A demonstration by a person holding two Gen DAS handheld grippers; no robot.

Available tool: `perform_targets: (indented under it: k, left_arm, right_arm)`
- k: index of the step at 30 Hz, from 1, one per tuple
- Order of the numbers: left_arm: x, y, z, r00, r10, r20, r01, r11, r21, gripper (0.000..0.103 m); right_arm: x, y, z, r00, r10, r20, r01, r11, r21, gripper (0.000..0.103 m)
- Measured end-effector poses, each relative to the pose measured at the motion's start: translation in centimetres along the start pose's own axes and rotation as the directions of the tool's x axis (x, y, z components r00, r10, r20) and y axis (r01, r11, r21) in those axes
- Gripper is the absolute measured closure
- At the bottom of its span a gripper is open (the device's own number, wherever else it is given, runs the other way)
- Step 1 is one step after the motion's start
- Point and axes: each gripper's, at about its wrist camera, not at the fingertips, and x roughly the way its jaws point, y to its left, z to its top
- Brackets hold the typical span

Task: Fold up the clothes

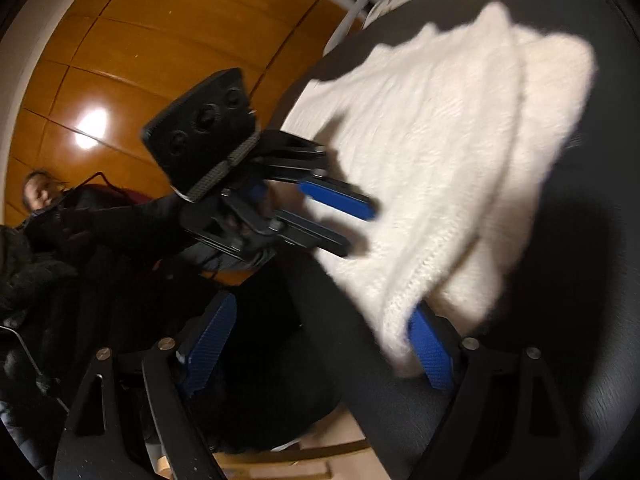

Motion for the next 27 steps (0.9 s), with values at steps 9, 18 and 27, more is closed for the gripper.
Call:
perform_targets:
  k: [9,18,27]
  left_arm:
    - [-1.0,-0.5,-0.4,0.999,-0.05,-0.009,0.05,0.999,-0.01,0.081]
    - [-3.7,5.3,5.6,0.975,0.183,0.129,-0.166,0.977,-0.132,0.081]
    - [-0.1,7.2,6.9,0.966,0.253,0.062,-0.239,0.956,-0.169,0.08]
  right_arm:
    - [2.2,1.5,-0.6,0.941,-0.128,-0.313,0.13,0.991,-0.014,0.014]
    - [-1.6,6.1,0.8,0.939,-0.341,0.034,0.343,0.933,-0.108,0.01]
    - [2.2,4.6,3.4,0.865,-0.496,0.077,0.501,0.861,-0.084,0.01]
